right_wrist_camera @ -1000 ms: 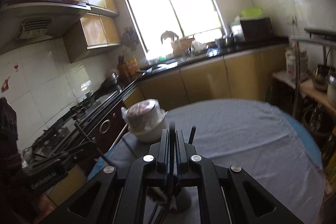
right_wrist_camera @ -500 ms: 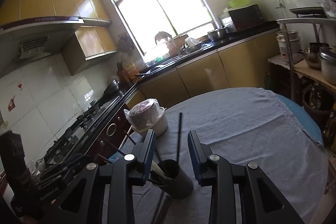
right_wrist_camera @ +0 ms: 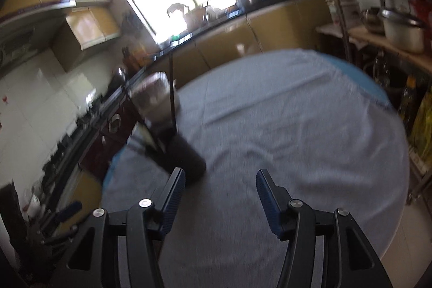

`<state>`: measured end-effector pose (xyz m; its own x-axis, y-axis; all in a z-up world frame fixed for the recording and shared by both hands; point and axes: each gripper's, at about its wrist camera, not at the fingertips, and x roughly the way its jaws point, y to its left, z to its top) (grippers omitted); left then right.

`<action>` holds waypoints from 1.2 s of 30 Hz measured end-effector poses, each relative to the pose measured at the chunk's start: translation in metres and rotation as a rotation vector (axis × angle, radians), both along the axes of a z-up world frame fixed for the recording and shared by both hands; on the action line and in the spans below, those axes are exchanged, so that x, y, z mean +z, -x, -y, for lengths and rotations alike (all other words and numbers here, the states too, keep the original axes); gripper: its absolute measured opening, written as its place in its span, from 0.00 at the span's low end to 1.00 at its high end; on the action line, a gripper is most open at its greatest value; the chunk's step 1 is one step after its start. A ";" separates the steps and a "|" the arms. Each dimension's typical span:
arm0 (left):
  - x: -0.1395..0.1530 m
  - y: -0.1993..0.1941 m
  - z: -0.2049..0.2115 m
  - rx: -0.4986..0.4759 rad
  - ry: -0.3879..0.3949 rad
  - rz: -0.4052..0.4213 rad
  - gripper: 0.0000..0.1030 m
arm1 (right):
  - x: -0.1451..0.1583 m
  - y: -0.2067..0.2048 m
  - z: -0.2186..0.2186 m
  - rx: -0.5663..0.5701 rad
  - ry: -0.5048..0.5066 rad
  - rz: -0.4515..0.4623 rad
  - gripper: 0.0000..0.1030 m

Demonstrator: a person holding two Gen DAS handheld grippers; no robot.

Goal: Organize utensils
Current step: 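Move both open tools down to the remaining chopsticks on the cloth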

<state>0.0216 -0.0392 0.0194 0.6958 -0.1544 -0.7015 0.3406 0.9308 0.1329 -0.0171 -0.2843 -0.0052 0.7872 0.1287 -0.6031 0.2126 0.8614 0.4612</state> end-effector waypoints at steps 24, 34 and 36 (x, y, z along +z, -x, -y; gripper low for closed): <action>-0.043 -0.013 -0.035 0.127 -0.062 -0.074 0.68 | -0.057 -0.021 -0.077 0.151 0.025 -0.182 0.56; -0.053 -0.014 -0.038 0.140 -0.077 -0.100 0.68 | -0.061 -0.022 -0.089 0.182 0.030 -0.191 0.56; -0.054 -0.015 -0.039 0.144 -0.079 -0.106 0.68 | -0.061 -0.022 -0.089 0.183 0.026 -0.193 0.56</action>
<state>0.0364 -0.0001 -0.0349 0.6283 -0.0006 -0.7779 0.2209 0.9590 0.1777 0.0053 -0.1951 -0.0665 0.6224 0.2406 -0.7448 0.1338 0.9049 0.4041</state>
